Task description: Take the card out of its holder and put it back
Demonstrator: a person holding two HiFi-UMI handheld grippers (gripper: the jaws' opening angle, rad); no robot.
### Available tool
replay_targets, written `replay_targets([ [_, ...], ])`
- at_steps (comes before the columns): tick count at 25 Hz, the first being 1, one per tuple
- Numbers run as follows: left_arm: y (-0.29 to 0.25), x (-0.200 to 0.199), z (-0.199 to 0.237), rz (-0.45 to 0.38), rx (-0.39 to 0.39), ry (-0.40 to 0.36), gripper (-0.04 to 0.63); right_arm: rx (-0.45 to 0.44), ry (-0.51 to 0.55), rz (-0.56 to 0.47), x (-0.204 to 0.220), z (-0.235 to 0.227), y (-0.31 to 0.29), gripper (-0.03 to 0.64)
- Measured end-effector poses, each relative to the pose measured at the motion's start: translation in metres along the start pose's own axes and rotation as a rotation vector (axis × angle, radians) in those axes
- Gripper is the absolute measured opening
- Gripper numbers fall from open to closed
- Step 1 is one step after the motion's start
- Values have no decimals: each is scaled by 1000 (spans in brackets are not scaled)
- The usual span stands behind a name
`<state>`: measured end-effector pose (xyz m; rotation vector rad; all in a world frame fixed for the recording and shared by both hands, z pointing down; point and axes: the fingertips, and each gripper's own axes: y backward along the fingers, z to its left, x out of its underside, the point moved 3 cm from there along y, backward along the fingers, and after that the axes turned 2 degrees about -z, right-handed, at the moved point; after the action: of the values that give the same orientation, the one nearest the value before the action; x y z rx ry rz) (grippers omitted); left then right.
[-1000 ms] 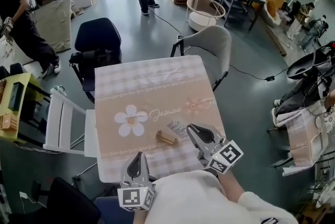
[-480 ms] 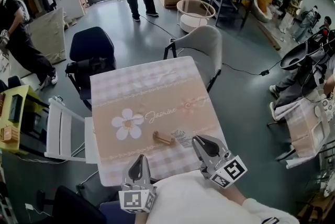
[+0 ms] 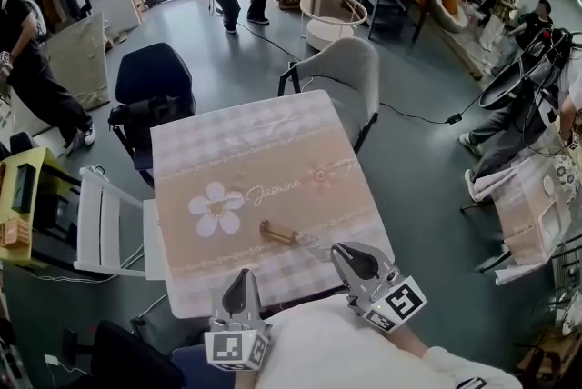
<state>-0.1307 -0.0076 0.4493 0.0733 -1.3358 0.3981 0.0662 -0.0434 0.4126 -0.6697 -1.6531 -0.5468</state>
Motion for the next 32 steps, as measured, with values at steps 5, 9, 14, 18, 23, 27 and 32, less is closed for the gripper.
replay_targets([
  [5,3,5,-3,10,9,24,3,-8,5,17,6,6,5,20],
  [9,4,4,-6,4,17,24,3,-8,6,22,5,7,7,20],
  [14,6,4,-6,0,22,31,3,-2,1,18,6,7,9,18],
  [18,4,4,-7,-3,32,22,3,3,4,22,8,6,10,18],
  [23,0,1,-11,-9,53,25,3,29,5,16,7,4,15,18],
  [27,-4,-1,-16,-6,69,15,3,43,5,9,3,-1,17,19],
  [32,-5,-2,-20,-10,80,-2,3,41,6,7,3,-2,18,18],
])
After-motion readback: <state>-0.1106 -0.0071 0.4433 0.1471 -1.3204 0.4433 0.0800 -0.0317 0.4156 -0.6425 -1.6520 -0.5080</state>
